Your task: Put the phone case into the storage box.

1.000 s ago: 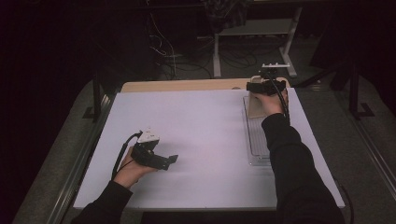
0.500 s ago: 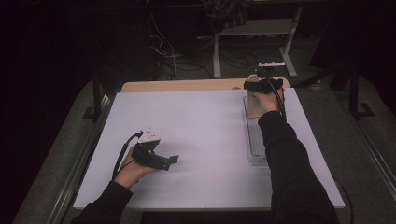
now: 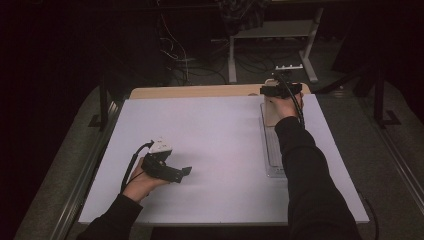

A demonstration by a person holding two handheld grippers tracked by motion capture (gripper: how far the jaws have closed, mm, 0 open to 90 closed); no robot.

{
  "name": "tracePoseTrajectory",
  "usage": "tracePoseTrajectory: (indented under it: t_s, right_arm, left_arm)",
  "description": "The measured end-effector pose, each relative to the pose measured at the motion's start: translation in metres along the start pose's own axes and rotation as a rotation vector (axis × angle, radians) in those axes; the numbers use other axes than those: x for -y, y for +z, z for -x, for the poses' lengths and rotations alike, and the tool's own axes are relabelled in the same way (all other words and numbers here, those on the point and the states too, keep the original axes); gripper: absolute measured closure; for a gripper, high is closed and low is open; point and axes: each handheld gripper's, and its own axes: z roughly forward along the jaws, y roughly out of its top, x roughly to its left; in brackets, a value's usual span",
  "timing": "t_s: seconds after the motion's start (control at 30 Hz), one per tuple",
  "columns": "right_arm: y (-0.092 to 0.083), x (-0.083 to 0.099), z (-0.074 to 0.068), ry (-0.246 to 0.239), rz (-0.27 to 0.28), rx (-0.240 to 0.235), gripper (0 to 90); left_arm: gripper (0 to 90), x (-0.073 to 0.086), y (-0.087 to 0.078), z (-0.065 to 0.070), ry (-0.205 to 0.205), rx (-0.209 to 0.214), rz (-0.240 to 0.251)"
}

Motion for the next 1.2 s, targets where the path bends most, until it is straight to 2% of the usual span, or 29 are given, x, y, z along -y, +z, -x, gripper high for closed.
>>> tracePoseTrajectory:
  t_s: [0.43, 1.0, 1.2]
  right_arm:
    - [0.0050, 0.0001, -0.0026, 0.008, -0.019, 0.013, 7.5]
    - [0.0078, 0.0034, -0.0034, -0.012, -0.053, 0.013, 7.1]
    - [0.0081, 0.0033, -0.0029, 0.000, -0.057, 0.001, 3.3]
  left_arm:
    - [0.0, 0.0007, -0.0005, -0.0003, 0.002, -0.001, -0.006]
    - [0.0, 0.0006, -0.0001, 0.0005, 0.006, 0.001, -0.007]
    - [0.0, 0.0004, -0.0001, 0.0013, 0.002, 0.000, -0.006]
